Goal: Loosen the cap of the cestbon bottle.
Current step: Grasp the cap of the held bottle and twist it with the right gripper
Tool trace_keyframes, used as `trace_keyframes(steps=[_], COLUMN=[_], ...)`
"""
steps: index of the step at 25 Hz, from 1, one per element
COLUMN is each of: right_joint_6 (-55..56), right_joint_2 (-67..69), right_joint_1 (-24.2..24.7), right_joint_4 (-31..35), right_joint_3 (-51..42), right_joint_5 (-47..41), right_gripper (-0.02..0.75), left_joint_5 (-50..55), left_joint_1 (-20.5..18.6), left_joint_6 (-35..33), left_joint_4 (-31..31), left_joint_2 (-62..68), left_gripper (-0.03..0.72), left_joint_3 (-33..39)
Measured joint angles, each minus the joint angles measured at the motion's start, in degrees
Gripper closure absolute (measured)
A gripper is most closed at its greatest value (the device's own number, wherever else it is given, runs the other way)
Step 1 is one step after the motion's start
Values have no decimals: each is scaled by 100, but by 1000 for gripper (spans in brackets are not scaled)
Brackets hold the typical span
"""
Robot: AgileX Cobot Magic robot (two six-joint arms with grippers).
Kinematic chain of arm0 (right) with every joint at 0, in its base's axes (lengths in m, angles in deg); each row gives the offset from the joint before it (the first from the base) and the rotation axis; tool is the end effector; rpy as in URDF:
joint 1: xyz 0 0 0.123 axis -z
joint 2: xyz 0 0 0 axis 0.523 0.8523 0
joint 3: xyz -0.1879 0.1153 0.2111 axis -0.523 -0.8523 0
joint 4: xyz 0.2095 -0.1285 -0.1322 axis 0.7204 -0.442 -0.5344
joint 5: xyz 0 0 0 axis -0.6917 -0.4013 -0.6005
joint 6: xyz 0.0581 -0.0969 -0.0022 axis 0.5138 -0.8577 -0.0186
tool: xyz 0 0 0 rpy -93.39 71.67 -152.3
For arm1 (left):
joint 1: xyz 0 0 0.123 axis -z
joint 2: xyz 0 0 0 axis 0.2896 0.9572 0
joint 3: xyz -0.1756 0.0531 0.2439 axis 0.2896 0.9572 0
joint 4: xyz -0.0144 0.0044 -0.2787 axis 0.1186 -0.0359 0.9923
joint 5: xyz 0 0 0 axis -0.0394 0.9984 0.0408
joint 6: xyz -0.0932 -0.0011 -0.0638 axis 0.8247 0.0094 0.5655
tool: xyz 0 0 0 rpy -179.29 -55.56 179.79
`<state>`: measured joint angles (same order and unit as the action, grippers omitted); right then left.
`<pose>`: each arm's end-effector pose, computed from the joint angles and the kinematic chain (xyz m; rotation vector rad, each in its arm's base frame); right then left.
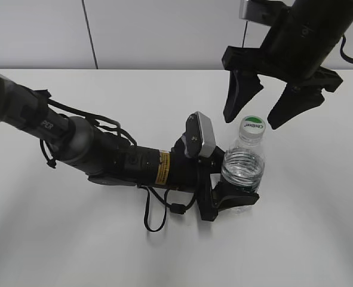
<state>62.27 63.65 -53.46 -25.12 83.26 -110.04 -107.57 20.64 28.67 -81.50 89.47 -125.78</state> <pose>0.3426 0.1772 0.2666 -0.2398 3.0351 0.5546 0.3154 -0.3494 0.0459 1.3973 1.3911 -1.0497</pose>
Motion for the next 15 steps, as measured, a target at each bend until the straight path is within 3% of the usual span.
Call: trace_keyframes(steps=[15], right_joint_6=[-80], right_joint_2=[142], right_joint_1=[0], right_joint_4=[-112], right_joint_3=[0], right_joint_5=[-8], right_gripper=[148], left_joint_5=[0], left_joint_1=[0], left_joint_6=[0], left_joint_4=[0], left_joint_2=[0], left_gripper=[185], left_joint_3=[0])
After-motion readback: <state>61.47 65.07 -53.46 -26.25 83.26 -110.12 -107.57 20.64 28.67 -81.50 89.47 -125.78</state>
